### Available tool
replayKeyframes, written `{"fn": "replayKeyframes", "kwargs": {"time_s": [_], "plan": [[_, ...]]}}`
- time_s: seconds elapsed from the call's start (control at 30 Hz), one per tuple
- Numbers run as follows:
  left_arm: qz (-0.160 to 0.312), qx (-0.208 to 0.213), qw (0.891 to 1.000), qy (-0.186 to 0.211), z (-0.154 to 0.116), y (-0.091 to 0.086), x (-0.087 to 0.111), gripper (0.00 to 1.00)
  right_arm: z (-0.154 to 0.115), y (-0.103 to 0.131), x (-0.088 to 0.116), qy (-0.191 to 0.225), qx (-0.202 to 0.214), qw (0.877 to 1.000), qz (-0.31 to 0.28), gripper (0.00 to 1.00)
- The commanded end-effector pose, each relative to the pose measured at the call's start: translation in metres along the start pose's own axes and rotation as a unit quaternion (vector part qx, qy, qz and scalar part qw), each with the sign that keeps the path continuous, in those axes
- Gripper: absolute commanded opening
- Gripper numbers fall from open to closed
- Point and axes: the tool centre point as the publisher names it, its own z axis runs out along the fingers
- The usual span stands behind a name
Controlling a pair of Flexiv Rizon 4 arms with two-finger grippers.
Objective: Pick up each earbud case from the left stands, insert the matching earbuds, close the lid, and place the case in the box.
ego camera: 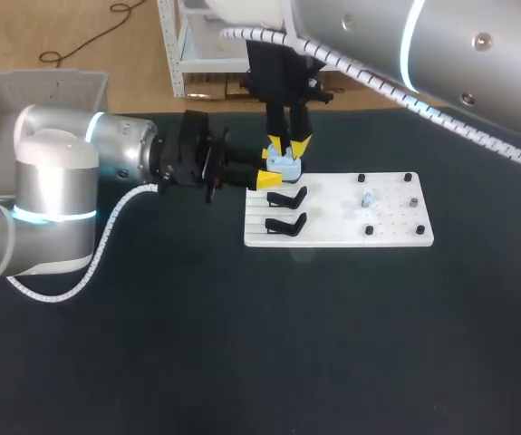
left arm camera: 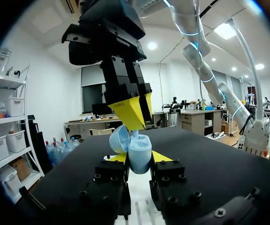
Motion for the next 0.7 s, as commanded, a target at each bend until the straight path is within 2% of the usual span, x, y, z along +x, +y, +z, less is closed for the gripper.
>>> {"fn": "replayKeyframes", "kwargs": {"time_s": [0.03, 0.37, 0.43, 0.47, 0.53, 0.6, 0.63, 0.7], "plan": [[0.001, -0.003, 1.000, 0.000, 0.0002, -0.0024, -0.0003, 0.00, 0.0016, 0.0008, -0.0014, 0.000, 0.002, 1.000, 0.002, 0.00], [0.001, -0.003, 1.000, 0.000, 0.0002, -0.0024, -0.0003, 0.00, 0.0057, 0.0016, 0.0001, 0.002, 0.007, 1.000, 0.004, 0.01], [0.001, -0.003, 1.000, 0.000, 0.0002, -0.0024, -0.0003, 0.00, 0.0056, 0.0018, 0.0011, 0.004, 0.005, 1.000, 0.003, 0.33], [0.001, -0.003, 1.000, 0.000, 0.0002, -0.0024, -0.0003, 0.00, 0.0052, 0.0018, 0.0018, 0.005, 0.004, 1.000, 0.003, 0.44], [0.001, -0.003, 1.000, 0.000, 0.0002, -0.0024, -0.0003, 0.00, 0.0044, 0.0016, 0.0029, 0.005, 0.002, 1.000, 0.003, 0.51], [0.001, -0.003, 1.000, 0.000, 0.0002, -0.0024, -0.0003, 0.00, 0.0030, 0.0002, 0.0040, 0.010, -0.005, 1.000, 0.006, 0.69], [0.001, -0.003, 1.000, 0.000, 0.0002, -0.0024, -0.0003, 0.00, 0.0017, -0.0009, 0.0048, 0.011, -0.008, 1.000, 0.007, 0.73], [0.001, -0.003, 1.000, 0.000, 0.0002, -0.0024, -0.0003, 0.00, -0.0024, -0.0042, 0.0070, 0.009, -0.017, 1.000, 0.006, 0.73]]}}
